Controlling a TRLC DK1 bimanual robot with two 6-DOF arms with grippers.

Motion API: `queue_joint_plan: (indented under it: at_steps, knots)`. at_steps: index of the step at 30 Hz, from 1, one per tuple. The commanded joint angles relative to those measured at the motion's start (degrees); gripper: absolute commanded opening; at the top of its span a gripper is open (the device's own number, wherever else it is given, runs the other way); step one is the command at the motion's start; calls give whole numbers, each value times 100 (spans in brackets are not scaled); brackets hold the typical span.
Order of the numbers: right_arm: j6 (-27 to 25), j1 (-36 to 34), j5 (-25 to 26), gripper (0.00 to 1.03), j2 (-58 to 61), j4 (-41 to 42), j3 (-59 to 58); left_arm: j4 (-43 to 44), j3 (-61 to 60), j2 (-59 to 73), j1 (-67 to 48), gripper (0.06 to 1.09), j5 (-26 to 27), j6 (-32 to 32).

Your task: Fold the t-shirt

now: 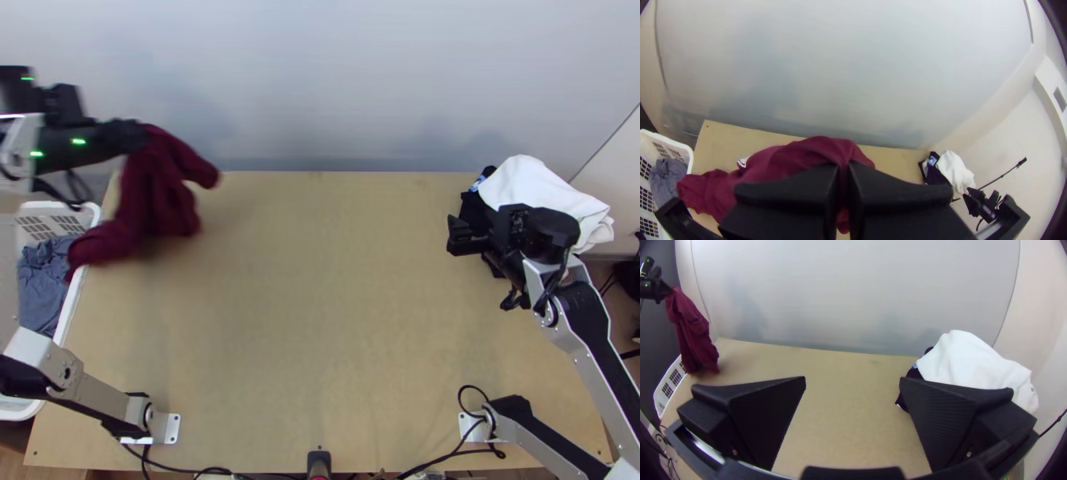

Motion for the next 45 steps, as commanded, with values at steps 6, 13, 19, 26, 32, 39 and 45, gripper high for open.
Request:
queue_joint_plan:
  at_steps: [6,13,19,26,32,39,45]
  knots:
    - [175,-328,4,98,-735,200,-777,896,-872,310,-2973,10,-1572,294]
    - [333,-680,4,98,-1324,209,-1357,1124,-652,1066,-4282,10,-1818,250]
    - [614,-1155,4,98,-1816,209,-1717,1239,-20,2076,-5100,10,-1853,171]
    - [869,-1682,-119,98,-2554,51,-2218,1933,358,2955,-5478,10,-1791,127]
    - [869,-1875,-145,98,-2976,-46,-2640,2408,385,3131,-5803,10,-1440,-242]
    - [1036,-2104,-277,98,-3038,-46,-2825,2188,385,3281,-5829,104,-95,-681]
    - [1124,-2148,-409,98,-3055,-46,-2904,1212,358,3061,-5609,104,133,-330]
